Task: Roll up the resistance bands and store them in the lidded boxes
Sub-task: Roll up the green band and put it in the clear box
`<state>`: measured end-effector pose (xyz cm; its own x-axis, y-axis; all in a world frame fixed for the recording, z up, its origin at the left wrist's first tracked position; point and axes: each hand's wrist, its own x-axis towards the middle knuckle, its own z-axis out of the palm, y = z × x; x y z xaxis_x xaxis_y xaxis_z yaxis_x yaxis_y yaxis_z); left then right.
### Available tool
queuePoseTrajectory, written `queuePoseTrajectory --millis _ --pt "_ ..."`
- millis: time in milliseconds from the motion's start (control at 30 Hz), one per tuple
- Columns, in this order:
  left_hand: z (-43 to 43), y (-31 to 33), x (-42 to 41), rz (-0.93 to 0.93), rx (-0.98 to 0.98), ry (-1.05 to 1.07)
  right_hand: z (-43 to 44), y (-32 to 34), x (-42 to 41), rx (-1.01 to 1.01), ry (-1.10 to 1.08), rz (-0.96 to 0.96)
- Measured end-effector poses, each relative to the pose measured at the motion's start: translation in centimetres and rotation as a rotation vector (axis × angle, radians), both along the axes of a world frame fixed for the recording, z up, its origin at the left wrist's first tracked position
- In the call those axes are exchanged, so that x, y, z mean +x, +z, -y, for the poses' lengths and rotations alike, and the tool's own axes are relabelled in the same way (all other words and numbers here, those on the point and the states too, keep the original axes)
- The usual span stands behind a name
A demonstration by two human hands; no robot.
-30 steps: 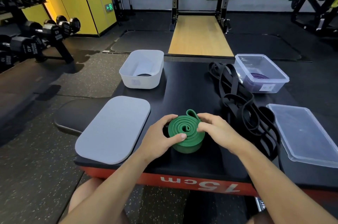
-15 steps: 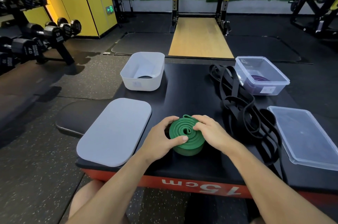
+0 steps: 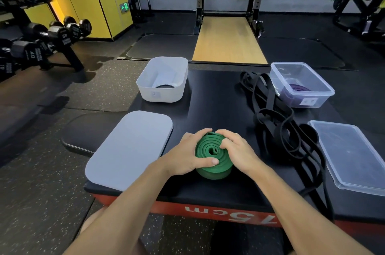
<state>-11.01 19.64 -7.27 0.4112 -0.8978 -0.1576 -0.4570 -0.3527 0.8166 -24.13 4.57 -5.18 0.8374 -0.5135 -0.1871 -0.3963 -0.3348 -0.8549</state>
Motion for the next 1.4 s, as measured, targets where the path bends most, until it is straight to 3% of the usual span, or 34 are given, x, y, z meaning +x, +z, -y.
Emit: queuePoseTrajectory --millis 200,367,467,700,1167,1400 --pt "0.0 0.7 -0.5 0.028 -0.063 0.006 0.1 -0.3 -0.4 -0.068 0.068 0.028" --pt "-0.1 0.6 -0.3 -0.011 -0.114 0.011 1.5 -0.3 -2.9 -0.009 0.213 -0.121" --pt "-0.1 0.3 -0.3 -0.026 -0.109 0.043 1.1 -0.3 -3.1 -0.117 0.338 -0.169" --pt "-0.4 -0.1 -0.9 -0.017 -0.131 0.111 0.0 -1.4 -2.2 -0.293 0.273 0.023" --pt "-0.6 -0.8 -1.4 0.048 -0.19 0.197 0.6 -0.8 -1.8 -0.331 0.337 0.05" --pt "-0.6 -0.7 -1.3 0.063 -0.184 0.195 0.7 -0.1 -1.7 -0.38 0.388 -0.057"
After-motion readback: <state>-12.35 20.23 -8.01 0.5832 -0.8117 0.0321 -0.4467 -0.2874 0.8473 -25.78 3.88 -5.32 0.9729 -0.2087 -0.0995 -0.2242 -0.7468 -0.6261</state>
